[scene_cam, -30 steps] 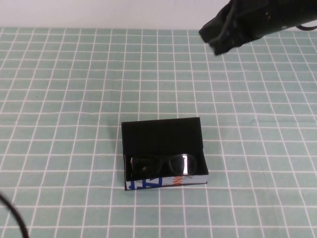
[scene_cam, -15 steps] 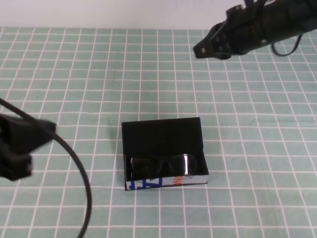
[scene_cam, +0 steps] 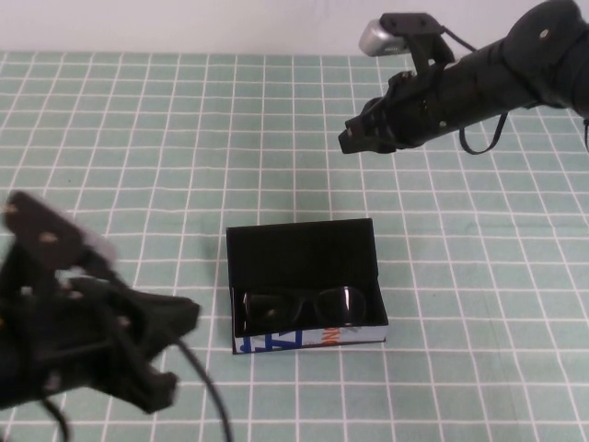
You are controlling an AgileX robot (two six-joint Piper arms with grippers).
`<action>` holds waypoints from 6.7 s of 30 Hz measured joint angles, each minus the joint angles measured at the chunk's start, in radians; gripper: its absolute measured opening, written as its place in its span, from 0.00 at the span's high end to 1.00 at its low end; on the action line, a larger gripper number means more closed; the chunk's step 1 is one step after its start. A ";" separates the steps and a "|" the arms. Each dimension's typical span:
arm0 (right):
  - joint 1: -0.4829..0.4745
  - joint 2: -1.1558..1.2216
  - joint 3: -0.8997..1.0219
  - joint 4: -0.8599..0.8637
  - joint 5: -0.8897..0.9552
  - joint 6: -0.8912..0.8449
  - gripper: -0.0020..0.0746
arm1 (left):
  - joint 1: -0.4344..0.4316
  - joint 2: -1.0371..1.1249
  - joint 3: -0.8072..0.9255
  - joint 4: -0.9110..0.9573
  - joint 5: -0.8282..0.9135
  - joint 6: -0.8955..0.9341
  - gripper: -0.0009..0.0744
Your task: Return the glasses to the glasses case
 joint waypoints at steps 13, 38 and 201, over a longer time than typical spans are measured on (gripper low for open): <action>0.000 0.054 0.000 0.104 -0.044 -0.179 0.99 | -0.334 0.409 0.000 -0.115 -0.422 0.012 0.99; 0.000 0.133 -0.005 0.113 0.024 -0.264 0.99 | -0.378 0.700 -0.111 -0.136 -0.530 0.010 0.99; 0.140 -0.722 0.224 -0.772 -0.041 0.453 0.99 | 0.251 -0.124 -0.190 -0.051 -0.074 0.106 0.99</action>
